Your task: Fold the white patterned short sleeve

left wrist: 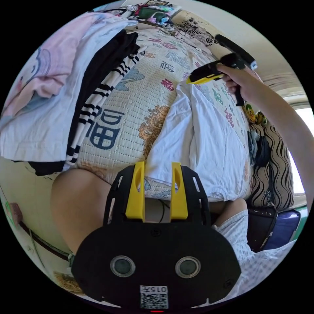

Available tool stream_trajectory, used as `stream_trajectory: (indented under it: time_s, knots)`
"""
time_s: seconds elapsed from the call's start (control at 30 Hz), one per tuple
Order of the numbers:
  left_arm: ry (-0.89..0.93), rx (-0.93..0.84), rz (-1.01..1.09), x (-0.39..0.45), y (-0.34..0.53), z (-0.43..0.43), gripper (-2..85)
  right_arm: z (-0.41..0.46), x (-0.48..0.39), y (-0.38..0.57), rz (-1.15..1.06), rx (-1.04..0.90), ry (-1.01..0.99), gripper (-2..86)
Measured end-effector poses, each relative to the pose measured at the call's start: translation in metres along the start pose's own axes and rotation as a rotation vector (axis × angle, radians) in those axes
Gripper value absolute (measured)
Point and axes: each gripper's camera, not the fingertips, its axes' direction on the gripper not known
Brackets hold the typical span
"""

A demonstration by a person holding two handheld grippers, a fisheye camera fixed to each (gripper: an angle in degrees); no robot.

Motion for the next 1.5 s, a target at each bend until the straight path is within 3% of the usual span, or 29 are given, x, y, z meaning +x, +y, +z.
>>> stream_trajectory:
  time_s: [0.2,0.43,0.73,0.87,1.03,1.1,1.2,1.5]
  knots:
    - [0.005,0.003,-0.019,-0.009,0.006,0.007,6.6,0.023,-0.016,-0.040,-0.093,-0.103,0.062,6.3]
    - [0.096,-0.035,-0.018,-0.015,0.011,0.026,-0.1,0.022,-0.015,-0.050,-0.130,-0.096,0.075,1.3]
    - [0.200,0.237,-0.071,-0.045,0.035,-0.028,-0.8,-0.049,0.030,-0.036,-0.008,0.128,-0.128,-0.3]
    - [0.206,0.339,0.037,-0.037,0.053,-0.065,-0.8,-0.094,0.053,-0.009,-0.048,0.237,-0.241,-0.4]
    - [0.277,0.353,0.318,0.038,0.088,-0.067,-0.8,-0.116,0.116,0.075,-0.059,0.341,-0.346,-0.3]
    - [0.331,0.327,0.449,0.091,0.108,-0.050,-0.8,-0.117,0.172,0.141,-0.024,0.420,-0.477,-0.3]
    - [0.411,0.279,0.601,0.159,0.129,-0.015,-0.7,-0.109,0.235,0.233,-0.007,0.499,-0.470,-0.2]
    - [0.415,-0.014,0.957,0.349,0.172,0.165,-0.6,-0.013,0.384,0.407,0.285,0.362,-0.408,0.5]
